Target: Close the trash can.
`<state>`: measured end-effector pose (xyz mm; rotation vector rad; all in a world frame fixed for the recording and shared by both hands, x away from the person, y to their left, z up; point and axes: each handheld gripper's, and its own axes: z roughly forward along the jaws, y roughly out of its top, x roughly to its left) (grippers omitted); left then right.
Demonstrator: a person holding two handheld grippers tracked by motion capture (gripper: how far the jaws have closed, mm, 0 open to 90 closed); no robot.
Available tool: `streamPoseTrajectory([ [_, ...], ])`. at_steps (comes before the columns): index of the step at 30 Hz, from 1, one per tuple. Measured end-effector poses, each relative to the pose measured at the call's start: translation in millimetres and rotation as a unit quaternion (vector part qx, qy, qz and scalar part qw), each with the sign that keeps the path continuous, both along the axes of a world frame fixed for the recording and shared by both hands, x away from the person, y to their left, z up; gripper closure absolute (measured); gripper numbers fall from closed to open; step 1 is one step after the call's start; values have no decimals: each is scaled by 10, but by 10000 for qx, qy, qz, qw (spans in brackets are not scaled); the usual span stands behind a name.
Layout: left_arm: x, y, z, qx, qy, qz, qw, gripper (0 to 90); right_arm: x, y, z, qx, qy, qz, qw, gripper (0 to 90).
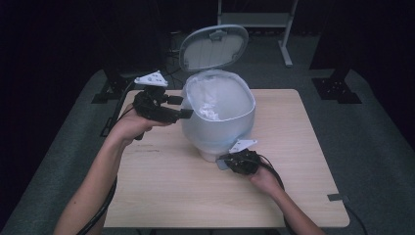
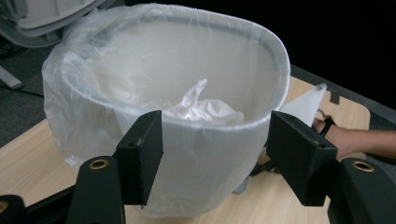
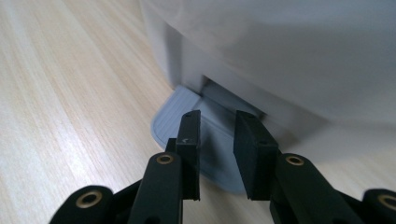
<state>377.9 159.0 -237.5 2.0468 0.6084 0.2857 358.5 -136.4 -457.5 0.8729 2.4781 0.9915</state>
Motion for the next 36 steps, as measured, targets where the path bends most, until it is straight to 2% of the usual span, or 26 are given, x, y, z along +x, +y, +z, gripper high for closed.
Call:
streamPoseTrajectory([
  [1, -13, 20, -11, -5, 10, -1, 10000, 358, -24, -46, 25, 152, 15, -30, 9999, 704],
  [2, -13, 20, -11, -5, 10, -1, 10000, 356, -24, -46, 25, 152, 15, -30, 9999, 704],
  [3, -40, 56, -41, 11, 17, 1, 10000, 353, -73, -155, 84, 330, 27, -81, 9994, 688],
  [6, -62, 87, -83, 18, 49, 14, 10000, 349, -118, -246, 120, 428, 13, -121, 9990, 684],
  [9, -93, 155, -168, -24, 80, 56, 9999, 343, -171, -396, 167, 544, 105, -198, 9983, 651],
  [12, -106, 186, -212, -35, 121, 74, 9999, 340, -194, -500, 196, 516, 67, -220, 9984, 625],
  [15, -137, 235, -283, -2, 128, 116, 9999, 324, -216, -581, 227, 591, 133, -255, 9978, 602],
  [17, -158, 261, -304, 10, 91, 109, 9999, 317, -222, -633, 241, 581, 97, -254, 9979, 579],
  [19, -181, 280, -324, -19, 86, 121, 9999, 307, -229, -677, 252, 663, 158, -288, 9973, 558],
  [21, -208, 296, -343, 85, 4, 90, 9999, 305, -224, -726, 259, 680, 179, -296, 9971, 537],
  [28, -274, 332, -419, 140, -76, 115, 9998, 293, -229, -816, 268, 695, 187, -340, 9968, 491],
  [30, -293, 354, -468, 105, -73, 147, 9998, 291, -233, -838, 261, 701, 212, -357, 9967, 469],
  [34, -334, 405, -577, 169, -60, 211, 9996, 267, -240, -872, 242, 695, 240, -363, 9966, 440],
  [36, -360, 445, -691, 181, -8, 251, 9995, 255, -248, -898, 227, 686, 278, -388, 9965, 411],
])
